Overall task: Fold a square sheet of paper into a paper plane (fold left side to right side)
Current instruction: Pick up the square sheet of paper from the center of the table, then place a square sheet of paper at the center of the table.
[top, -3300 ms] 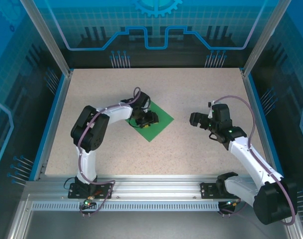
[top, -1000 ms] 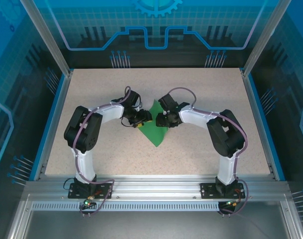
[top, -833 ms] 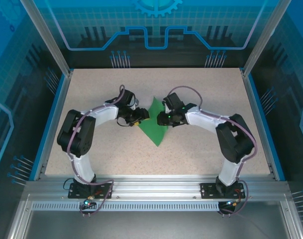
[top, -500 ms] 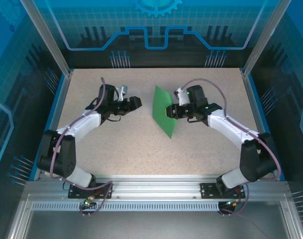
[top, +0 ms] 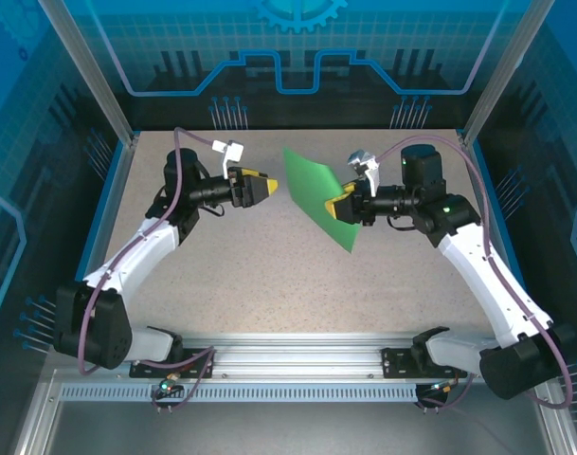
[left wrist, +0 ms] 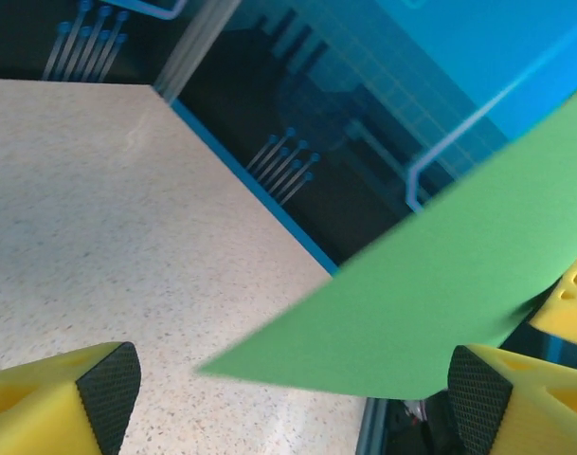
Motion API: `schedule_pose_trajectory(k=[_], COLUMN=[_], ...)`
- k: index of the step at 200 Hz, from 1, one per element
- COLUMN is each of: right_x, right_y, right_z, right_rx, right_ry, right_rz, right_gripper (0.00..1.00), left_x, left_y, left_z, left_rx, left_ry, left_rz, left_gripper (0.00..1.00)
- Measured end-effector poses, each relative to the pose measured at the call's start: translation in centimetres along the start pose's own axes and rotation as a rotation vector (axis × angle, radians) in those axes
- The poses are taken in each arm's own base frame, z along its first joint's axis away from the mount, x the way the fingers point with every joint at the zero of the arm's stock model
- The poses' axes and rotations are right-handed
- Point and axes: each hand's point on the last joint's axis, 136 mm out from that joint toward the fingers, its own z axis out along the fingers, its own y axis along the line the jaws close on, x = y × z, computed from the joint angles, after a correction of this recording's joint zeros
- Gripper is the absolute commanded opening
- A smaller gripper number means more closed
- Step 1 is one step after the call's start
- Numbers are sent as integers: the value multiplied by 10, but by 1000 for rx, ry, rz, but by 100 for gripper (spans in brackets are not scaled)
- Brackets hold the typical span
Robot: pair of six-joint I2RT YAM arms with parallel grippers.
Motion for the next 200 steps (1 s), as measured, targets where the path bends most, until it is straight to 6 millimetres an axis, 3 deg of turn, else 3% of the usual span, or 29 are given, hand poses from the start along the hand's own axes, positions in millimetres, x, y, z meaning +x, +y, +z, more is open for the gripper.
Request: schedule_pose_trajectory(k=[32,50,57,76,90,105,129,151,171,200], right_x=[0,0,0,1,1,1,3,13,23,42], right_y=[12,14,13,11,5,-3,-25,-50,-71,-95], right_z=[-1,-1,-1,-1,-1,-3,-9,-21,-34,-49], right_rx=[-63,-69,-68,-53,-25,18,126,287,432,588], right_ry=[4,4,4,8,9,8,4,9,8,18], right_rz=[-10,-9,-9,-4,-1,11,38,90,128,192], right_gripper=[31,31,31,32,35,39,61,74,85,86], left_x=[1,5,6,9,11,15,20,25,37,72], left_y=[-34,-55,-62,-75,-76,-73,-66,-51,-26,28], left_z=[8,13,14,16,16,16,17,22,29,42], left_rx=[122,192,215,257,258,247,223,170,99,-29], left_ry=[51,89,102,129,137,150,165,176,189,247], left_rz=[76,115,125,153,159,145,118,65,-7,-173], left_gripper=[84,75,67,32,17,12,6,6,4,5])
